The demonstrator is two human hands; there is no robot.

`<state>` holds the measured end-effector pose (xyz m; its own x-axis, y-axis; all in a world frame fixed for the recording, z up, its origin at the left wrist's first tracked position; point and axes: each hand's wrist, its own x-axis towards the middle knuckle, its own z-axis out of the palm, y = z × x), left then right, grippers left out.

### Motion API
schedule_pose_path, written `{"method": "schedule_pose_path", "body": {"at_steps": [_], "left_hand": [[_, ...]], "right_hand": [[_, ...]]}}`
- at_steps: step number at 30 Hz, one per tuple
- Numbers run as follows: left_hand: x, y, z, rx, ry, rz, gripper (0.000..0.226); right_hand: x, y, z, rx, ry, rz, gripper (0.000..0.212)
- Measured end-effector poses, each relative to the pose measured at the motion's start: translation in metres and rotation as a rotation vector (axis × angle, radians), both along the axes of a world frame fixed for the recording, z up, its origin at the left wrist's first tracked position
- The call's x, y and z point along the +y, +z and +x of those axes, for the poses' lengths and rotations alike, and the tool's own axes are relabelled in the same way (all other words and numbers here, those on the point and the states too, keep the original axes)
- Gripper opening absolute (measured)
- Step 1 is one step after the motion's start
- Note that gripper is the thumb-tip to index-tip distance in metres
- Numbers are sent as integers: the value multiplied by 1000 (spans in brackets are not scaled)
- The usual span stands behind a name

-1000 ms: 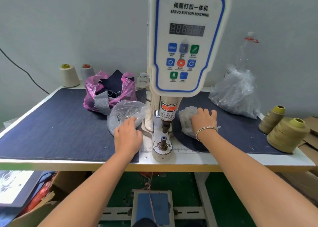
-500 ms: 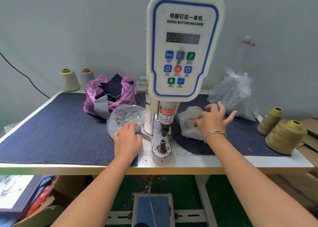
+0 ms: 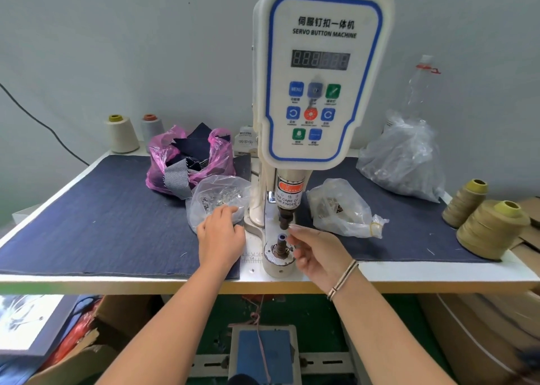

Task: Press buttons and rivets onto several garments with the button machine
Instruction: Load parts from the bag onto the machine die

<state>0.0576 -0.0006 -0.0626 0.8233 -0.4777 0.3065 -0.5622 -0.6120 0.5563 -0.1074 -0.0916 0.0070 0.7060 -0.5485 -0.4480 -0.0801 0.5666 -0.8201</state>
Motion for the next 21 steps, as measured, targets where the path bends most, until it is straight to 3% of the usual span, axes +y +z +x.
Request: {"method": "schedule_pose_path", "body": {"at_steps": [10, 21], "left_hand": [[1, 0, 1, 18, -1, -20, 39], [0, -1, 1, 14, -1, -26, 37]], "right_hand": [[8, -2, 3, -14, -3, 328, 9], [14, 4, 1, -154, -57, 674, 17]]}}
